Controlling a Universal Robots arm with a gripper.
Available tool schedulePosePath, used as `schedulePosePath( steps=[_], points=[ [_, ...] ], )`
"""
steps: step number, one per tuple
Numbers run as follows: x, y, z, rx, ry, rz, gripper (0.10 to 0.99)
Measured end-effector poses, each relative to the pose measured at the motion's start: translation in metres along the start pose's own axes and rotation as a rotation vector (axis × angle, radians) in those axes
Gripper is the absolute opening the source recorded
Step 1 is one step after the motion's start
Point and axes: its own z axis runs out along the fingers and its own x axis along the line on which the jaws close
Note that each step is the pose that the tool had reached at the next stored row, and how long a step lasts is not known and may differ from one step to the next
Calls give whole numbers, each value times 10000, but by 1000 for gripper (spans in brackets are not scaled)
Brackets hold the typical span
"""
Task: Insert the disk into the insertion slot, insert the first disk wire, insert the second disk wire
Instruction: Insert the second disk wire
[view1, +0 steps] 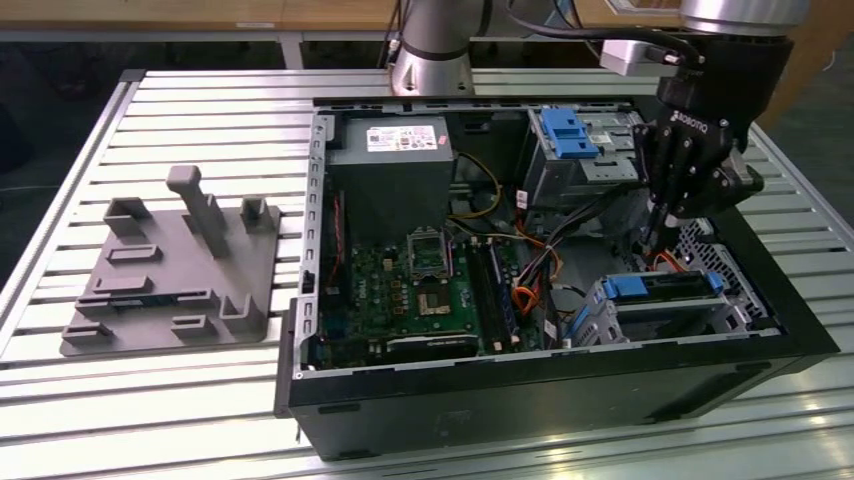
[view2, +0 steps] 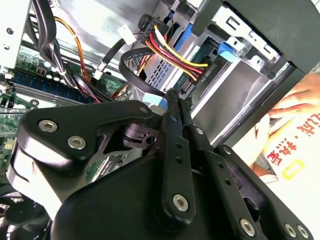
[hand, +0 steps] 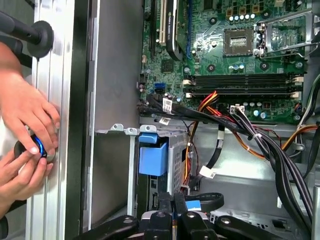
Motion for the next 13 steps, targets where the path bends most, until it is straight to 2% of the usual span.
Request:
schedulePosePath(
  steps=[6,7,9,13],
  points=[
    [70,1,24,-31,-77,91,141],
    [78,1,27,-28,-160,90,141],
    [87,1,30,-14,-466,90,141],
    [103,1,35,21,-1178,92,141]
  ],
)
